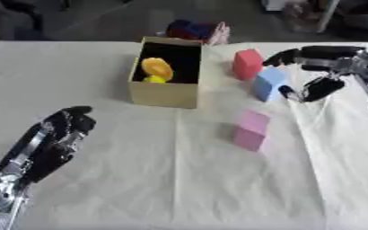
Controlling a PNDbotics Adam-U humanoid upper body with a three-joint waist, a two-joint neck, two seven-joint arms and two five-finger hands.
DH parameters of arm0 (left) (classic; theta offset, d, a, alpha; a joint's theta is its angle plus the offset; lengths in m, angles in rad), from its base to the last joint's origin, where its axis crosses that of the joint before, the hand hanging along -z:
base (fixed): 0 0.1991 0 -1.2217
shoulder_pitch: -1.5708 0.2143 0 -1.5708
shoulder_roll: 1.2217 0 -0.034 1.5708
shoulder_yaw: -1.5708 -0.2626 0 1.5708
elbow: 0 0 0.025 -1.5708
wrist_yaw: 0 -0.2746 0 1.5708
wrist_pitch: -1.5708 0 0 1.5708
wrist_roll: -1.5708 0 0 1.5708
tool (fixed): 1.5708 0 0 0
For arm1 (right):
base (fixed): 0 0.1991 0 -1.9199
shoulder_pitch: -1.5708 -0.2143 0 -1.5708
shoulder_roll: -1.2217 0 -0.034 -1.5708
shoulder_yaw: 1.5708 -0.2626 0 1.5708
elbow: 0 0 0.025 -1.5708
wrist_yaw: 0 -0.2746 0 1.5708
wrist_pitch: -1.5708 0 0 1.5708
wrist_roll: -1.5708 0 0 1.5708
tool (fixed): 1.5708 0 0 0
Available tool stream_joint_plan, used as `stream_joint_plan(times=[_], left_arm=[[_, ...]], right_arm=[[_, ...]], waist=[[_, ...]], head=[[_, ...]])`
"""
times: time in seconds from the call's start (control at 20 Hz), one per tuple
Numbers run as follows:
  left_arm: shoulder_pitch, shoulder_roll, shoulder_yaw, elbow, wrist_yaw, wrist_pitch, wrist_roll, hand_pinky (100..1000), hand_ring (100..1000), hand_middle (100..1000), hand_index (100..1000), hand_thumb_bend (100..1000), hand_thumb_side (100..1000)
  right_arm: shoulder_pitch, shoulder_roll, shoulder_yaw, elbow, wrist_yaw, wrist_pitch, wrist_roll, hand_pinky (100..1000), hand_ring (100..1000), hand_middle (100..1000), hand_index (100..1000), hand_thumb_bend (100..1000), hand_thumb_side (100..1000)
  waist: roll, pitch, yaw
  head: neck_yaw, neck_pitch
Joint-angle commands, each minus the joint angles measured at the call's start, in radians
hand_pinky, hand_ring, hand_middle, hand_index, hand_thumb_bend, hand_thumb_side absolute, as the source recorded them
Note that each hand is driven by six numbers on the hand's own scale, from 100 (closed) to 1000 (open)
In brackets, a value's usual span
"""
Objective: Pick up objects on the table and place them in the box.
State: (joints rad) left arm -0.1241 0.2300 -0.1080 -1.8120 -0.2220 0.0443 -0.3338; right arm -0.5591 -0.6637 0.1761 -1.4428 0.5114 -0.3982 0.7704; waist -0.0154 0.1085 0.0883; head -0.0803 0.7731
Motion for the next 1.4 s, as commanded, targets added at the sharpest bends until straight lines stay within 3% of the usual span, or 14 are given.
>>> stream_joint_plan(times=[0.05,0.25,0.5,0.65,0.9,1.4], left_arm=[[-0.008,0.021,0.007,-0.015,-0.003,0.000,0.003,808,737,656,863,100,675],[-0.007,0.022,0.005,-0.015,-0.004,0.000,0.001,809,738,656,863,100,675],[-0.008,0.020,0.003,-0.015,-0.003,-0.001,-0.001,809,738,657,863,100,675],[-0.009,0.019,0.002,-0.015,-0.003,-0.001,-0.002,809,738,657,864,100,675],[-0.010,0.018,0.001,-0.015,-0.002,-0.002,-0.003,809,739,657,864,100,675],[-0.011,0.017,0.001,-0.015,-0.001,-0.001,-0.002,808,740,657,864,100,685]], right_arm=[[0.032,-0.065,0.023,-0.120,-0.058,-0.007,0.050,919,938,954,1000,100,175],[0.079,-0.058,0.059,-0.205,-0.040,0.001,0.100,917,950,969,1000,100,254],[0.061,-0.004,0.108,-0.228,0.072,-0.030,0.092,918,964,984,1000,230,419],[0.041,0.033,0.125,-0.207,0.156,-0.052,0.065,919,970,993,1000,284,462],[0.024,0.081,0.150,-0.136,0.276,-0.082,0.035,919,975,1000,1000,314,498],[0.027,0.117,0.167,-0.034,0.418,-0.123,0.005,913,978,1000,1000,329,499]], waist=[[-0.015,-0.014,-0.001],[-0.018,-0.016,0.001],[-0.015,-0.017,0.003],[-0.013,-0.017,0.004],[-0.010,-0.017,0.007],[-0.007,-0.017,0.009]], head=[[0.003,-0.003],[0.001,-0.003],[-0.003,-0.003],[-0.005,-0.003],[-0.009,-0.003],[-0.008,-0.003]])
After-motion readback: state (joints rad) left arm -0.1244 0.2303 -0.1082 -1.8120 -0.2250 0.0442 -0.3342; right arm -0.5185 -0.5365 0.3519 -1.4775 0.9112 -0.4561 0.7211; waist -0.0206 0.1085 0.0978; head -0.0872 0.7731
